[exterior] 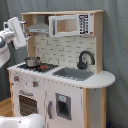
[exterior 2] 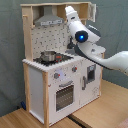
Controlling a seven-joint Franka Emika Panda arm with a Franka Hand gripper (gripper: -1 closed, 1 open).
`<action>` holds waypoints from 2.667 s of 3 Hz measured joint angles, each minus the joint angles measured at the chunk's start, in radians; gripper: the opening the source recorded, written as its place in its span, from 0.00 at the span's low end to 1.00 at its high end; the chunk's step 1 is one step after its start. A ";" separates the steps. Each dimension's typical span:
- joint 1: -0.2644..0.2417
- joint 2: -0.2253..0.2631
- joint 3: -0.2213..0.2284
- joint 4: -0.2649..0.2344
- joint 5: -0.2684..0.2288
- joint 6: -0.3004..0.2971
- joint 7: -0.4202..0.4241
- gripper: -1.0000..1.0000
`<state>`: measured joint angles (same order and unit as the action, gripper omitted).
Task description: Play with the kitchen
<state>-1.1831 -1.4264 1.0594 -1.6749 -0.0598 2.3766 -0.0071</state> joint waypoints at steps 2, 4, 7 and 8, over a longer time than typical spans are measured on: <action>0.109 -0.066 0.034 0.007 -0.018 0.062 -0.134 1.00; 0.135 -0.067 0.196 -0.003 -0.113 0.166 -0.153 1.00; 0.292 -0.067 0.276 -0.206 -0.171 0.314 -0.183 1.00; 0.360 -0.067 0.291 -0.280 -0.173 0.346 -0.183 1.00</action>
<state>-0.8235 -1.4931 1.3509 -1.9545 -0.2327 2.7229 -0.1905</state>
